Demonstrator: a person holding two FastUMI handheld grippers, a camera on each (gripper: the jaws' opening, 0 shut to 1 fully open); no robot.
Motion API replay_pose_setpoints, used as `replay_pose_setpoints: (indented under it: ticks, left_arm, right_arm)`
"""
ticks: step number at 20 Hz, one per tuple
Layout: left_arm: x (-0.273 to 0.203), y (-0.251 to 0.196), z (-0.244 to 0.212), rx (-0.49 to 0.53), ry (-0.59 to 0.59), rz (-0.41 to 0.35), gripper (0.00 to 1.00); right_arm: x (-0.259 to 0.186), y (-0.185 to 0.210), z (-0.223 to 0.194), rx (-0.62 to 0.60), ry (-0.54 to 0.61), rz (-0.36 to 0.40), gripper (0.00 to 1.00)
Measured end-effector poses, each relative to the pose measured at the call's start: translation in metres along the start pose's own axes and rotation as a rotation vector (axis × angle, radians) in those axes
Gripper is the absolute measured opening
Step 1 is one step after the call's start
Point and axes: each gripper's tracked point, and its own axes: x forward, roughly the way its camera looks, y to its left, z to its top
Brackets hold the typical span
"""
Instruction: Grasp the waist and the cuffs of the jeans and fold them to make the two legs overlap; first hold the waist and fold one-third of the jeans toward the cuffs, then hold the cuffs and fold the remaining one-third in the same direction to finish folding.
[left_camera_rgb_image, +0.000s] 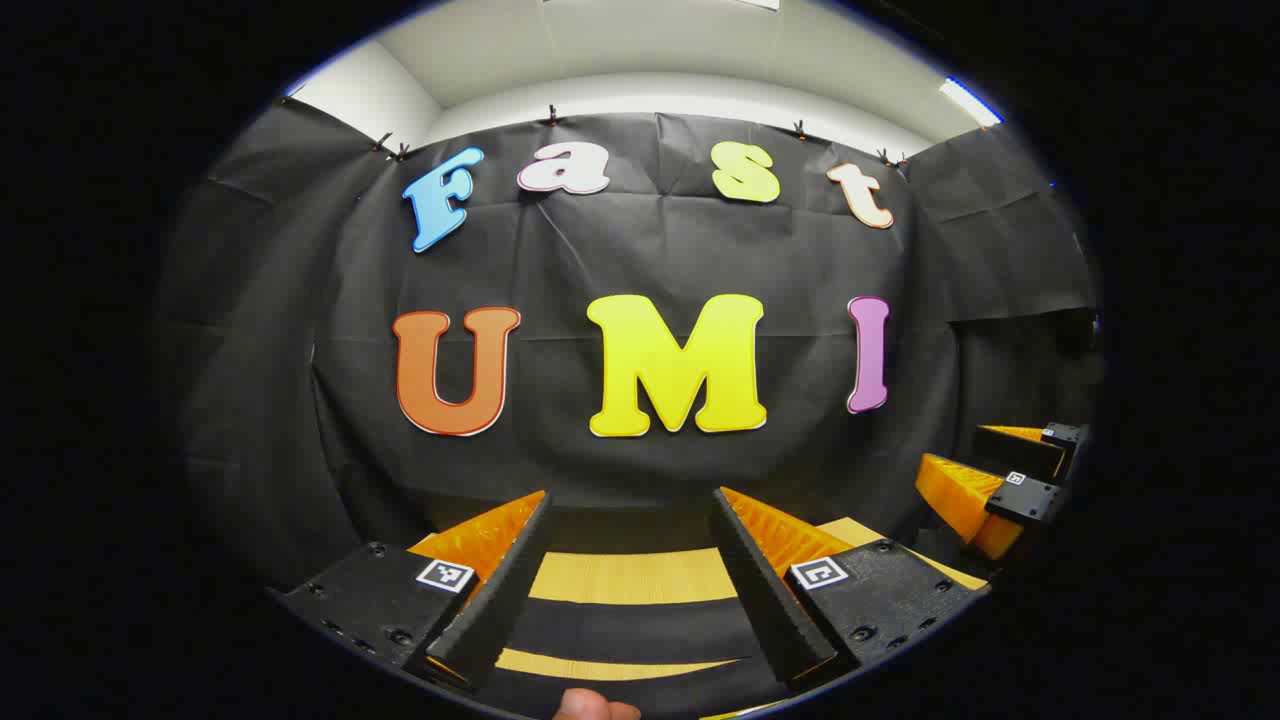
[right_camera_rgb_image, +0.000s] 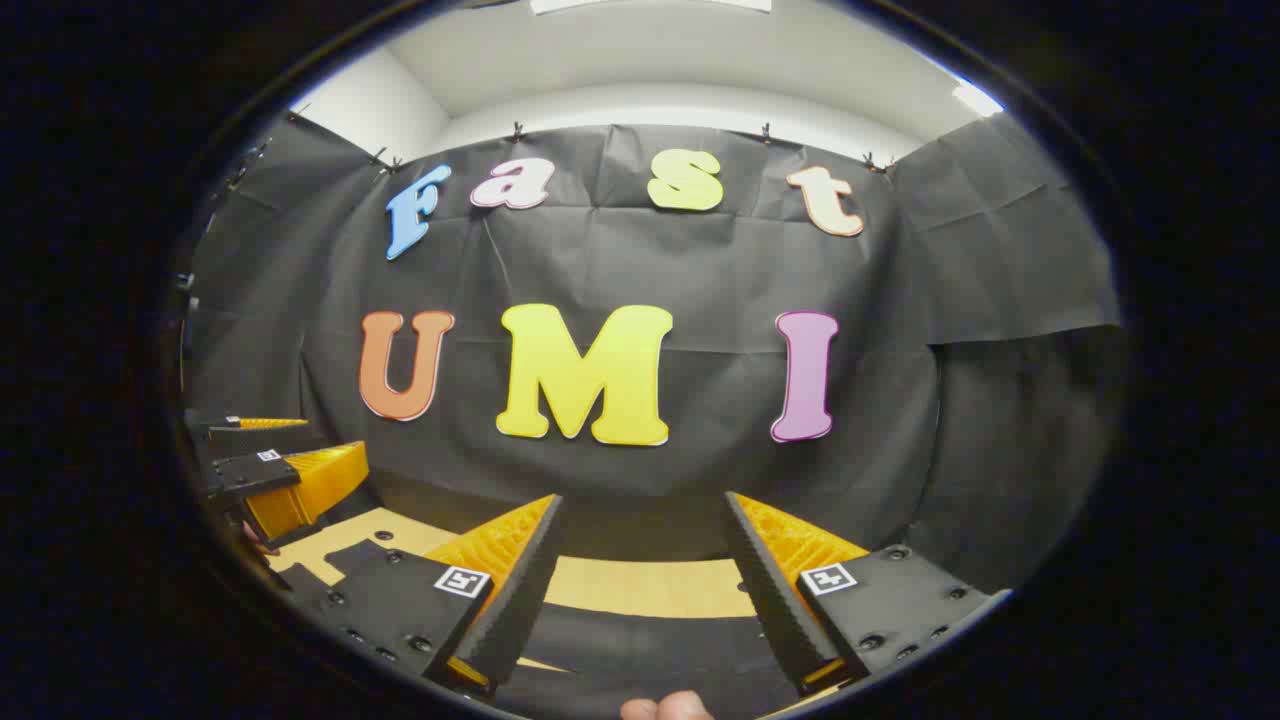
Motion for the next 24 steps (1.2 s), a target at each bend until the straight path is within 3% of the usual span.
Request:
replay_pose_setpoints:
  ticks: [13, 18, 24]
  left_arm:
    - [-0.005, 0.03, -0.005, -0.01, -0.003, 0.04, 0.99]
    - [-0.002, 0.03, -0.005, -0.007, -0.006, 0.038, 0.99]
    - [0.0, 0.043, -0.025, -0.053, 0.052, 0.043, 0.99]
  right_arm:
    - [0.004, 0.029, 0.004, -0.015, -0.015, 0.039, 0.93]
    - [0.006, 0.029, 0.003, -0.006, -0.01, 0.037, 0.96]
    - [0.013, 0.013, -0.02, 0.01, 0.061, 0.047, 0.93]
